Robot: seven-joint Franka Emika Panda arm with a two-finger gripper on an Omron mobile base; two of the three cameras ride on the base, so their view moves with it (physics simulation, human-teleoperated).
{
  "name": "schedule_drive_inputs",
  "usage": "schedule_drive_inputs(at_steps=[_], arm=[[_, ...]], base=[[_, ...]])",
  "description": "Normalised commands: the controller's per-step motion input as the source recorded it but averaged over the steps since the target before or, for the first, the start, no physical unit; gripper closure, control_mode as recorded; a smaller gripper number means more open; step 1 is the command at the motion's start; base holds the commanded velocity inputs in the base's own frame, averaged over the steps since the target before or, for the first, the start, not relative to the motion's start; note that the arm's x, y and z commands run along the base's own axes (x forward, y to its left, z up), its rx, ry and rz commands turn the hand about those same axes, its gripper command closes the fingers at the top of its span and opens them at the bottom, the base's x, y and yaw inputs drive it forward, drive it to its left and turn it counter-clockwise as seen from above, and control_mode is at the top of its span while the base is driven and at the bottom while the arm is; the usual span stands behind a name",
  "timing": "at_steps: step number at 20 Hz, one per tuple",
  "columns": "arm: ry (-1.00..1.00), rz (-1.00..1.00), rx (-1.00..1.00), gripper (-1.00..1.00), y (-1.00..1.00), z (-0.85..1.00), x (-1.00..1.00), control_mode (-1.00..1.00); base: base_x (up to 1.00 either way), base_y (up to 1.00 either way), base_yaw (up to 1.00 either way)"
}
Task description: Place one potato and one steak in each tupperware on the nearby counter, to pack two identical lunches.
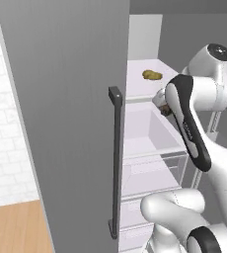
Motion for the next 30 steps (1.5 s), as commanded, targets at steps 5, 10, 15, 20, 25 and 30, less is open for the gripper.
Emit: schedule_drive_inputs(at_steps=[5,10,15,20,25,30], arm=[[0.04,0.05,-0.04,1.00,-0.02,-0.58,-0.99,-1.00],[0.04,0.00,0.00,1.00,0.00,-0.09,-0.72,-1.00],[0.00,0.00,0.00,1.00,0.00,0.00,-0.26,1.00],[0.00,0.00,0.00,1.00,0.00,0.00,0.00,1.00],[0.00,0.00,0.00,1.00,0.00,0.00,0.00,1.00],[0.00,0.00,0.00,1.00,0.00,0.00,0.00,1.00]], base=[[0.00,0.00,0.00],[0.00,0.00,0.00],[-0.57,0.00,0.00],[-1.00,0.12,0.00],[-1.00,0.14,0.00],[-1.00,0.01,-0.04]])
